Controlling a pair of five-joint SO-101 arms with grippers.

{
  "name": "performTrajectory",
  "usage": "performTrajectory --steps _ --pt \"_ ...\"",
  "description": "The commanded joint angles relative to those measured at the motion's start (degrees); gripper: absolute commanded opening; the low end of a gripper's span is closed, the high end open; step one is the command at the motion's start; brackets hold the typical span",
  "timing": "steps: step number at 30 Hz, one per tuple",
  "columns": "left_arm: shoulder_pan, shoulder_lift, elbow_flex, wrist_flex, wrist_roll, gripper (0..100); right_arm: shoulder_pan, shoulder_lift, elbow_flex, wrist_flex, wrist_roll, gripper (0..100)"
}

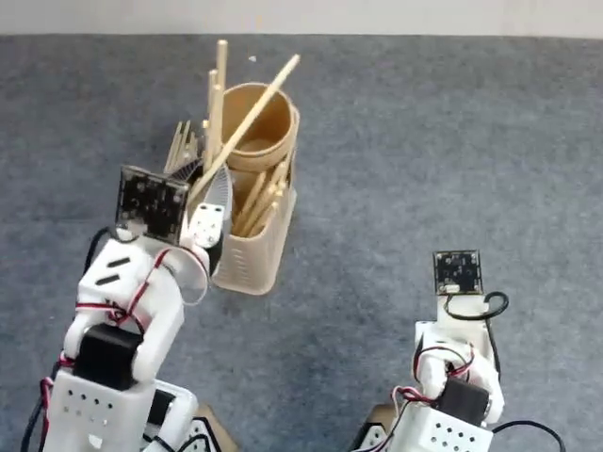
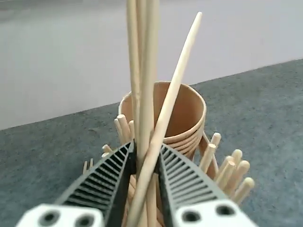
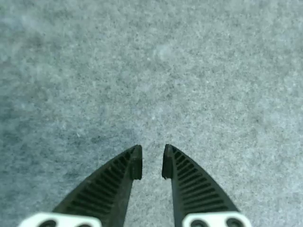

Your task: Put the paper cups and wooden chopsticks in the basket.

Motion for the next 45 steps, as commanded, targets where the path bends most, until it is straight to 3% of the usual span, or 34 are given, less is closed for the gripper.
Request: performTrajectory --steps 1,9,15,18,25,27,34,37,41,45 --pt "-1.5 -1.5 -0.2 -1.0 -0.8 7 0.7 -0.1 8.9 0.0 0.5 8.8" --pt "-1.5 -1.3 1.4 -0.8 -0.8 9 0.8 -0.1 8.9 0.0 0.5 8.8" --pt "-1.4 -1.3 3.2 -1.0 -0.8 20 0.8 -0.1 8.9 0.0 0.5 8.8" --pt "-1.6 -1.3 1.2 -0.9 -0.8 21 0.8 -0.1 8.9 0.0 0.5 8.8" --pt "-8.7 -1.2 -8.1 0.2 -0.7 20 0.8 -0.1 8.9 0.0 0.5 8.8" --pt "-9.1 -1.2 -9.2 4.1 -0.6 20 0.8 -0.1 8.9 0.0 0.5 8.8" --pt "-5.1 -1.1 -18.3 29.2 -1.3 20 0.7 -0.1 8.9 0.0 0.5 8.8" --pt "-5.1 0.0 -19.0 31.9 -6.6 18 0.7 -0.1 8.9 0.0 0.5 8.8" --pt "-5.1 7.6 -19.1 33.8 -8.6 12 0.7 -0.1 8.9 0.0 0.5 8.8" --pt "-5.1 15.5 -19.6 33.7 -9.0 12 0.8 -0.1 8.9 0.0 0.5 8.8"
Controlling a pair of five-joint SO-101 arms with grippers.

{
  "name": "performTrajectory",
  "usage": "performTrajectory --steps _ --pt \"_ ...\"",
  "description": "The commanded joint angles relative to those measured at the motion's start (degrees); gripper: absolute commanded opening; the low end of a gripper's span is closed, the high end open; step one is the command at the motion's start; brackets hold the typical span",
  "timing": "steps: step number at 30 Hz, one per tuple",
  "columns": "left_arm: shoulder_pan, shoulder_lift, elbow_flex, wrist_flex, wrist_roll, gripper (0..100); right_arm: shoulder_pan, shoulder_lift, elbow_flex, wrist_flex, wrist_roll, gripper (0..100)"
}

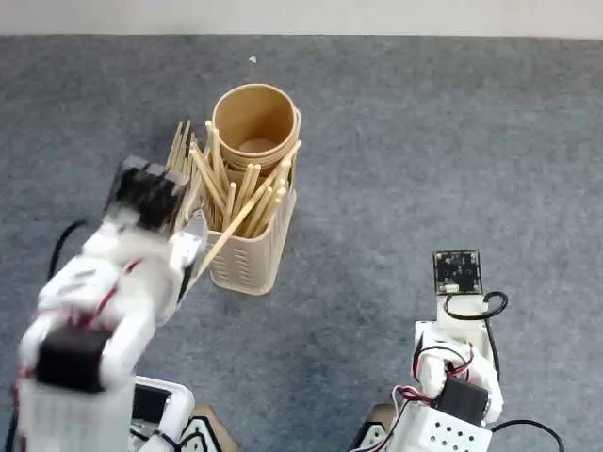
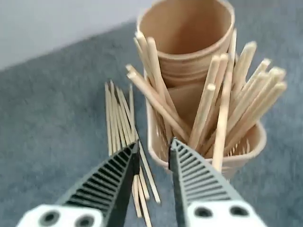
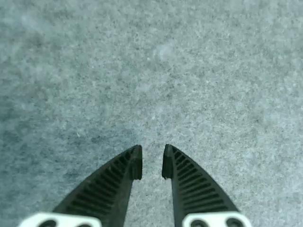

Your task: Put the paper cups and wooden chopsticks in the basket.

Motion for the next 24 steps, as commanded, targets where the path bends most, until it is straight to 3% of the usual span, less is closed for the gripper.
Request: performTrajectory --steps 1,4,10,15,24 --pt "0.8 7.5 -2.9 0.3 -0.7 12 0.8 -0.1 8.9 0.0 0.5 8.8" --pt "0.8 8.0 -6.6 2.1 -0.6 12 0.8 -0.1 8.9 0.0 0.5 8.8" --pt "0.8 8.0 -19.6 13.5 -0.4 17 0.8 -0.1 8.9 0.0 0.5 8.8" --pt "0.9 8.1 -22.2 22.2 -0.5 18 0.8 -0.1 8.9 0.0 0.5 8.8" --pt "0.9 15.6 -20.8 24.7 -0.6 18 0.8 -0.1 8.9 0.0 0.5 8.8"
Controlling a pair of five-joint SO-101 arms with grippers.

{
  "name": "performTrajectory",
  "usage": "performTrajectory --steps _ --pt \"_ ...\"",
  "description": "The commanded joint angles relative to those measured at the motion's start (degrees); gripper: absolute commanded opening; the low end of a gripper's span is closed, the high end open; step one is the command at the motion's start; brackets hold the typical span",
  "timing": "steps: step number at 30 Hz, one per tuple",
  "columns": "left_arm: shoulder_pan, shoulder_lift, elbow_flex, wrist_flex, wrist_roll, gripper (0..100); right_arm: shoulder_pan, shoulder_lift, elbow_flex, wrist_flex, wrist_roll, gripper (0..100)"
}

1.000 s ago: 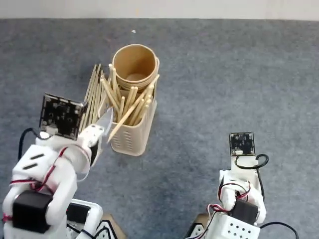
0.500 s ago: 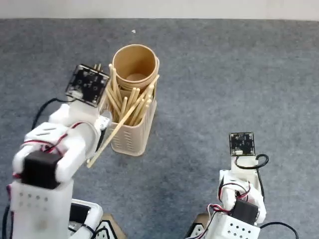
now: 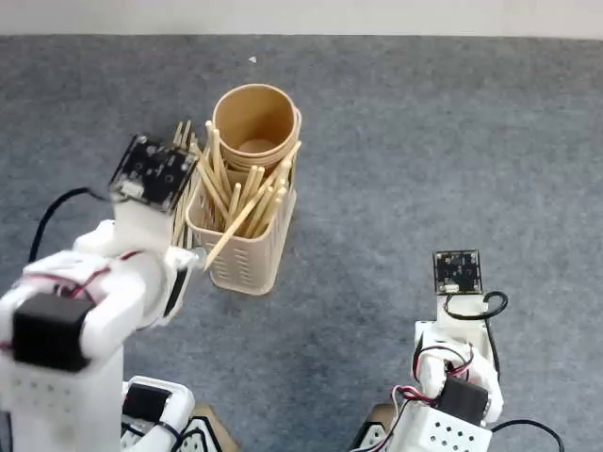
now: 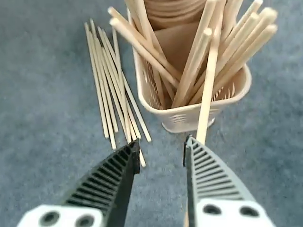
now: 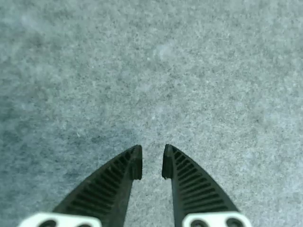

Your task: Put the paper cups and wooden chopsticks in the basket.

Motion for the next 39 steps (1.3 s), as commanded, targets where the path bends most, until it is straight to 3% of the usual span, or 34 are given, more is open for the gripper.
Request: performTrajectory --steps 1,7,15,29,39 --pt "0.9 4.7 -0.7 0.2 -0.2 18 0.8 -0.1 8.9 0.0 0.5 8.8" --pt "3.4 5.6 -8.5 2.1 -0.1 18 0.8 -0.1 8.9 0.0 0.5 8.8" --pt "10.3 5.9 -5.9 2.1 0.2 18 0.8 -0.1 8.9 0.0 0.5 8.8" --pt "8.0 5.9 -0.9 2.1 -3.5 1 0.8 -0.1 8.9 0.0 0.5 8.8" --pt "8.0 5.9 -16.0 2.1 -3.5 0 0.8 -0.1 8.9 0.0 0.5 8.8"
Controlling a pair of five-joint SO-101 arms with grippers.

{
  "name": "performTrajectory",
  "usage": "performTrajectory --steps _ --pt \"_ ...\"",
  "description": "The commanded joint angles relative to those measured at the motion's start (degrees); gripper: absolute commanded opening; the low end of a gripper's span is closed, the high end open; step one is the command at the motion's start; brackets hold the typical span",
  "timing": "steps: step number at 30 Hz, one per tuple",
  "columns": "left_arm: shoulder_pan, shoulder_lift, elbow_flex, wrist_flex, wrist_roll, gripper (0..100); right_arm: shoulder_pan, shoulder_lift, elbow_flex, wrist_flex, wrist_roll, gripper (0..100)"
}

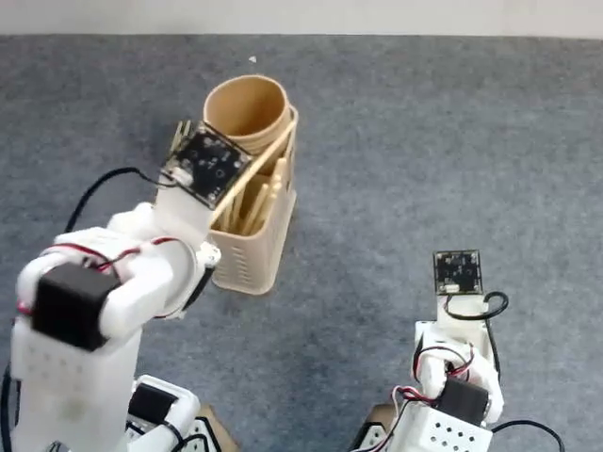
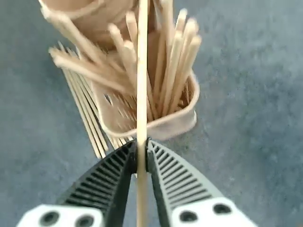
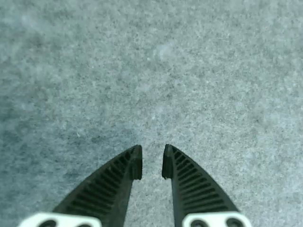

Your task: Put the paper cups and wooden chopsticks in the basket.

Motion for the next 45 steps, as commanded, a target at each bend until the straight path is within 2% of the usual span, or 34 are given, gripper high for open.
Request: performTrajectory --steps 1,7,11,13,17,23,27,34,38,45 --pt "-0.2 0.1 -9.1 0.2 -0.2 0 0.8 -0.1 8.9 0.0 0.5 8.8" --pt "0.0 0.2 -10.8 -5.2 -0.2 0 0.8 -0.1 8.9 0.0 0.5 8.8" --pt "3.7 0.2 -10.7 -7.4 -0.1 0 0.8 -0.1 8.9 0.0 0.5 8.8" --pt "5.5 0.0 -9.5 -11.3 0.1 0 0.8 -0.1 8.9 -0.1 0.5 8.8" --pt "5.8 -2.5 2.4 -27.3 1.6 0 0.8 -0.1 8.9 -0.1 0.5 8.8" --pt "5.2 -21.3 39.3 -64.2 1.8 0 0.8 -0.1 8.9 -0.1 0.5 8.8" --pt "1.6 -26.3 53.0 -78.8 2.3 0 0.6 -0.1 8.9 -0.1 0.5 8.8" --pt "0.7 -23.8 62.2 -86.9 2.2 2 0.6 -0.1 8.9 -0.1 0.5 8.8" --pt "0.7 -23.6 66.3 -89.4 2.3 13 0.6 -0.1 8.9 -0.1 0.5 8.8" --pt "0.7 -23.7 62.6 -89.4 2.3 15 0.6 -0.1 8.9 -0.1 0.5 8.8"
